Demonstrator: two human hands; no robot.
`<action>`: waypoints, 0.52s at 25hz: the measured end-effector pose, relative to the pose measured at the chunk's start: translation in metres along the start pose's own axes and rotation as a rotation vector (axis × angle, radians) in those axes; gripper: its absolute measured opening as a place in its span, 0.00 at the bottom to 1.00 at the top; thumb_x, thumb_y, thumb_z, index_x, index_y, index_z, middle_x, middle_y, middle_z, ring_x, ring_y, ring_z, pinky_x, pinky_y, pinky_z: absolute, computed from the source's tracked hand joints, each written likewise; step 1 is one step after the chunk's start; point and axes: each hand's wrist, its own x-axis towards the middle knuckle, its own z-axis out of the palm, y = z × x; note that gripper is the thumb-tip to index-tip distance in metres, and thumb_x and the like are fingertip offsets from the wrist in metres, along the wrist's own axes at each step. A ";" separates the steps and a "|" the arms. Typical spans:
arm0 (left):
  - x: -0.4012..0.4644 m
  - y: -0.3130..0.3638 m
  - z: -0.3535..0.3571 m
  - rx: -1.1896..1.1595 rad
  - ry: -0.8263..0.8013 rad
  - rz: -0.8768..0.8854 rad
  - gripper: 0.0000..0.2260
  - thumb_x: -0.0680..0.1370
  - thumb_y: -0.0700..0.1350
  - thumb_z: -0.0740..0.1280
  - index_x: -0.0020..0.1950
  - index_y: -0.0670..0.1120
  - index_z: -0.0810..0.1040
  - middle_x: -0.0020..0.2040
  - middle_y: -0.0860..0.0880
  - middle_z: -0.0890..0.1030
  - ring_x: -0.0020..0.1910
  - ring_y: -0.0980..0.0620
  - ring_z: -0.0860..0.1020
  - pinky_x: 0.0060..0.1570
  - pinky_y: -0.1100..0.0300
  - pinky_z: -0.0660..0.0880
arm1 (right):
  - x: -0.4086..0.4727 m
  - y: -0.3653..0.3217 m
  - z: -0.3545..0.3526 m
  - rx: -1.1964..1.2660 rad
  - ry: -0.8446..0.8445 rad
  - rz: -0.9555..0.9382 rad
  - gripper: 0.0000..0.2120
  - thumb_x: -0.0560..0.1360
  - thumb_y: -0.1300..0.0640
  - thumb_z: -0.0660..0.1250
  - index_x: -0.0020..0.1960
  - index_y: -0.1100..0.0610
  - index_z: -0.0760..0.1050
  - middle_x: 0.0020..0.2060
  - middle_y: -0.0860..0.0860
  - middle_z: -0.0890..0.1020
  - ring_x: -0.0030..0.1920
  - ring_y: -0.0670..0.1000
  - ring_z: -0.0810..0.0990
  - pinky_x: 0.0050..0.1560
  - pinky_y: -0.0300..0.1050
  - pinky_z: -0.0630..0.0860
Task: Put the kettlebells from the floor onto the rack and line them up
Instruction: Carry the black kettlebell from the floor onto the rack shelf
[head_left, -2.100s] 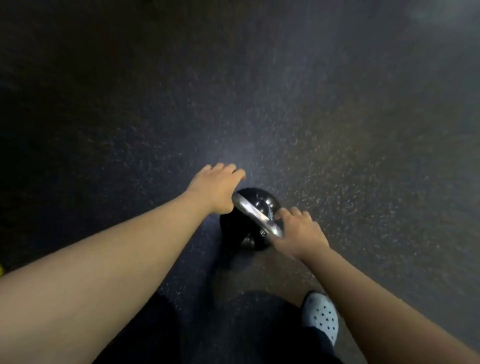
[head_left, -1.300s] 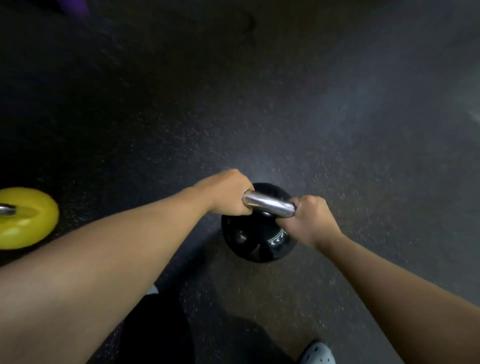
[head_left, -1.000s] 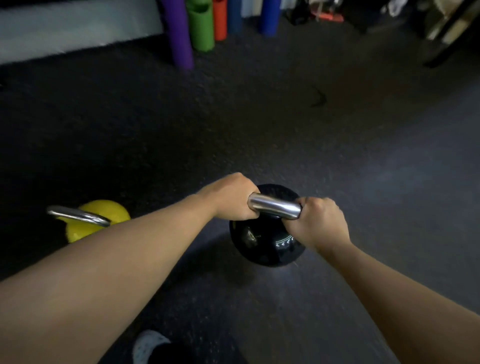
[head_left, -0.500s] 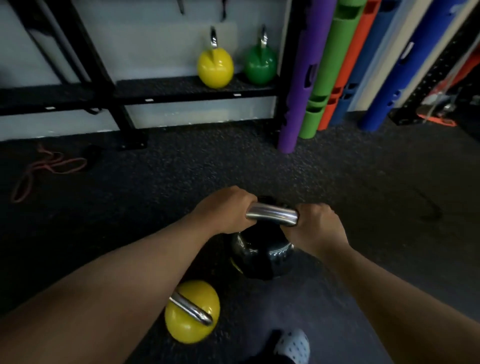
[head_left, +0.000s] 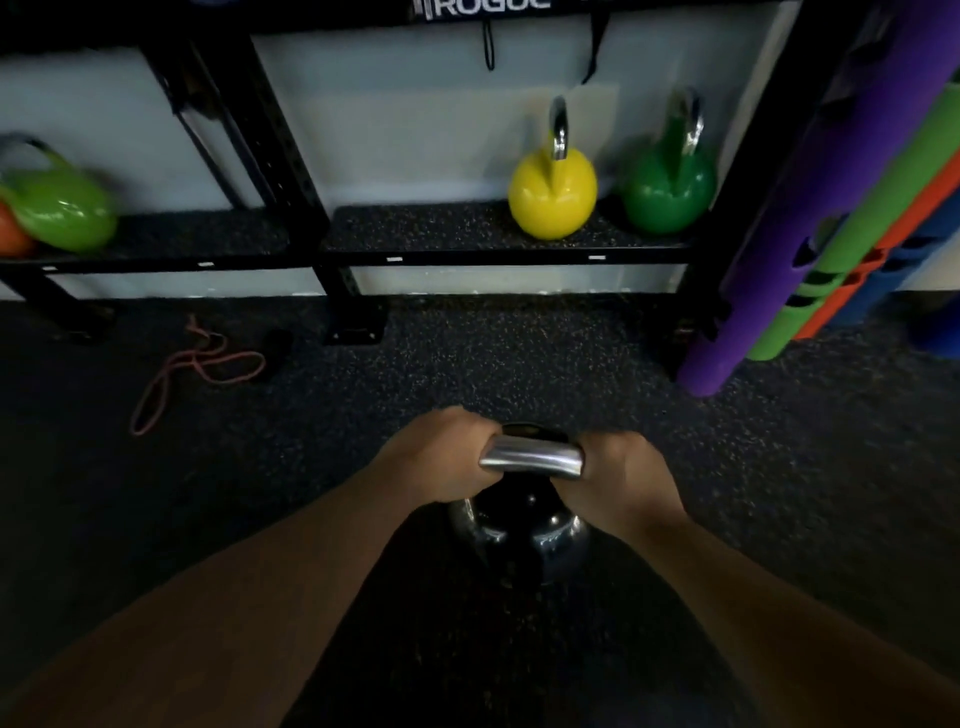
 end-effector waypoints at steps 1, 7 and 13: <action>0.018 -0.013 -0.012 -0.012 0.027 -0.007 0.05 0.72 0.51 0.68 0.37 0.56 0.73 0.33 0.56 0.76 0.32 0.55 0.77 0.28 0.60 0.71 | 0.028 -0.005 -0.004 -0.009 0.015 -0.023 0.05 0.69 0.51 0.67 0.39 0.53 0.79 0.31 0.51 0.82 0.32 0.57 0.82 0.32 0.47 0.77; 0.118 -0.112 -0.060 -0.025 0.166 -0.028 0.11 0.70 0.52 0.69 0.33 0.58 0.67 0.33 0.57 0.75 0.32 0.56 0.75 0.27 0.62 0.65 | 0.188 -0.026 0.005 -0.102 0.041 -0.072 0.03 0.68 0.54 0.68 0.40 0.52 0.79 0.31 0.50 0.82 0.32 0.57 0.81 0.31 0.42 0.71; 0.229 -0.269 -0.110 -0.025 0.256 -0.007 0.16 0.71 0.51 0.70 0.32 0.57 0.64 0.30 0.58 0.71 0.30 0.54 0.74 0.30 0.61 0.66 | 0.375 -0.076 0.057 -0.112 0.040 -0.042 0.04 0.69 0.52 0.70 0.42 0.51 0.79 0.33 0.50 0.83 0.34 0.56 0.82 0.33 0.41 0.70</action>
